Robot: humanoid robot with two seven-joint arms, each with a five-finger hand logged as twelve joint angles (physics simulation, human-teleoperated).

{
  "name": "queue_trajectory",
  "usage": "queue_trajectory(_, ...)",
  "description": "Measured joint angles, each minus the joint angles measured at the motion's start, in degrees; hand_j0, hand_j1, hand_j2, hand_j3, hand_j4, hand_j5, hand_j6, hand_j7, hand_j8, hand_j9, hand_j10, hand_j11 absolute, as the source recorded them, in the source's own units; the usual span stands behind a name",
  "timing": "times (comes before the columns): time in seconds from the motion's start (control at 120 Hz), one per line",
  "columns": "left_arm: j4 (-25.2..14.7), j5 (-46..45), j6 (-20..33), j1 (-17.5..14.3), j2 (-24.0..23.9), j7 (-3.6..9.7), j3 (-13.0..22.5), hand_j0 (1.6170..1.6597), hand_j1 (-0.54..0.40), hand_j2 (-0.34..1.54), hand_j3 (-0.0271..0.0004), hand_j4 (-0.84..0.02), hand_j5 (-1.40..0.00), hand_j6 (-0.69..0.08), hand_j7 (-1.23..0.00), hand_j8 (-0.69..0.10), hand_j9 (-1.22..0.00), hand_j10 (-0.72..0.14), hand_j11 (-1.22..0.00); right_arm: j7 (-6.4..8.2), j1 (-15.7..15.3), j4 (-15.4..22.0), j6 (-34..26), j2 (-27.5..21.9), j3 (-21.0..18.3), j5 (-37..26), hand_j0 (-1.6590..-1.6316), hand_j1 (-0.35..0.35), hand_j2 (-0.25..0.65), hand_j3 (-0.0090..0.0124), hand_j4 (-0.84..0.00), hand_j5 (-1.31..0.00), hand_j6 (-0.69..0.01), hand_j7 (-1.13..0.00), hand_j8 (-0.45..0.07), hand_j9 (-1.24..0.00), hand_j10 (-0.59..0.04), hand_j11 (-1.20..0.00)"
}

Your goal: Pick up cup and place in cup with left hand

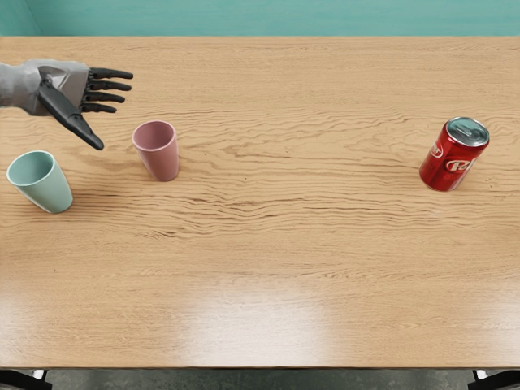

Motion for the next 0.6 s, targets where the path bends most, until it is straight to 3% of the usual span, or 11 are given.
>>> queue_trajectory(0.1,0.00,10.09,3.52,-3.60,-3.79,0.00,2.65,1.6581,0.344,0.00,0.0000,-0.005,-0.01,-0.005,-0.01,-0.005,-0.01,-0.004,-0.01,0.00,0.01,0.00,0.00,0.00,0.00,0.00,-1.6581,-0.349,0.000,0.0000,0.000,0.00,0.001,0.00,0.000,0.00,0.000,0.00)
queue_trajectory(0.233,0.10,17.81,16.29,-10.11,-7.37,0.00,13.28,1.6581,0.343,0.00,0.0000,-0.006,-0.01,-0.006,-0.01,-0.006,-0.01,-0.006,-0.01,0.00,0.01,0.00,0.00,0.00,0.00,0.02,-1.6581,-0.349,0.000,0.0000,0.000,0.00,0.001,0.00,0.001,0.00,0.000,0.00)
queue_trajectory(0.367,0.23,21.04,24.18,-10.17,-11.72,0.00,21.38,1.6581,0.343,0.00,0.0000,-0.008,-0.01,-0.008,-0.01,-0.008,-0.01,-0.007,-0.01,0.00,0.01,0.00,0.00,0.00,0.00,0.01,-1.6581,-0.349,0.000,0.0000,0.000,0.00,0.001,0.00,0.001,0.00,0.000,0.00)
queue_trajectory(0.6,0.34,23.66,29.29,-10.43,-16.35,0.00,27.16,1.6581,0.343,0.00,0.0000,-0.009,-0.01,-0.010,-0.01,-0.009,-0.01,-0.008,-0.01,0.00,0.01,0.00,0.00,0.00,0.00,-0.01,-1.6581,-0.349,0.000,0.0000,0.000,0.00,0.001,0.00,0.001,0.00,0.000,0.00)
